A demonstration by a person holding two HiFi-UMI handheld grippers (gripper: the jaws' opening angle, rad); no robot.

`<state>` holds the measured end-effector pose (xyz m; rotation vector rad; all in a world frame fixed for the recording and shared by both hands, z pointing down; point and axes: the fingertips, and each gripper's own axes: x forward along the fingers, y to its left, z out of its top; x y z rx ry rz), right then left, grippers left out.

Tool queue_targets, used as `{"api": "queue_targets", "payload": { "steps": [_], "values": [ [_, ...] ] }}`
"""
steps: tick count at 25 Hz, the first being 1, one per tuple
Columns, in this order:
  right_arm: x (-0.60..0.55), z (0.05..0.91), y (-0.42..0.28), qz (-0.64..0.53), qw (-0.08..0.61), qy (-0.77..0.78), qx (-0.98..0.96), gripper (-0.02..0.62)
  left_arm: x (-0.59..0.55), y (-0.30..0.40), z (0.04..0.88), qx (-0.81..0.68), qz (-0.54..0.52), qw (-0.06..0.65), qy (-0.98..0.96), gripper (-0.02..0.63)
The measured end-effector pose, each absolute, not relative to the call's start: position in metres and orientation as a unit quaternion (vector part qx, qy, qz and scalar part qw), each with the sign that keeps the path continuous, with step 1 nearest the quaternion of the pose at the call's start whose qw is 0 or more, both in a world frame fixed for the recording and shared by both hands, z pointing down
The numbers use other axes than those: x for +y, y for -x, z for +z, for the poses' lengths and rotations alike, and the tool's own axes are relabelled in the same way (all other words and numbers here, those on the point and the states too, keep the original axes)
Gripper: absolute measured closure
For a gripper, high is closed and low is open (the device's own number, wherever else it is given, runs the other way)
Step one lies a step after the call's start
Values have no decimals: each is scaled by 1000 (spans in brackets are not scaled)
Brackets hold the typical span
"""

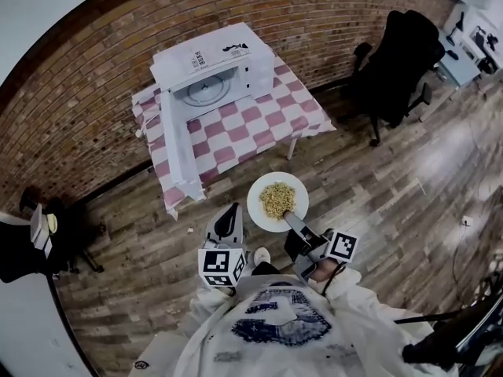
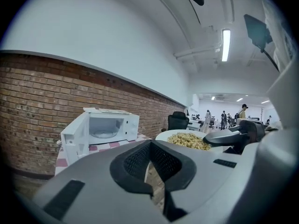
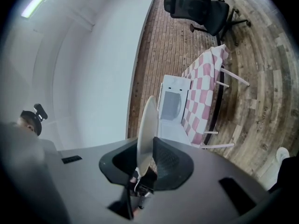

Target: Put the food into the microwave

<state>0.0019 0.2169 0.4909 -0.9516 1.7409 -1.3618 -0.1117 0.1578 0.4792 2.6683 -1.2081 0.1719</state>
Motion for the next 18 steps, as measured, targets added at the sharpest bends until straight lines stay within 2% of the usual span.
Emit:
{"api": "queue_targets", "payload": {
  "steps": [18],
  "values": [
    [141, 501, 4, -535, 369, 369, 664, 520, 82, 113, 493, -396, 69, 111, -909, 598]
  ]
}}
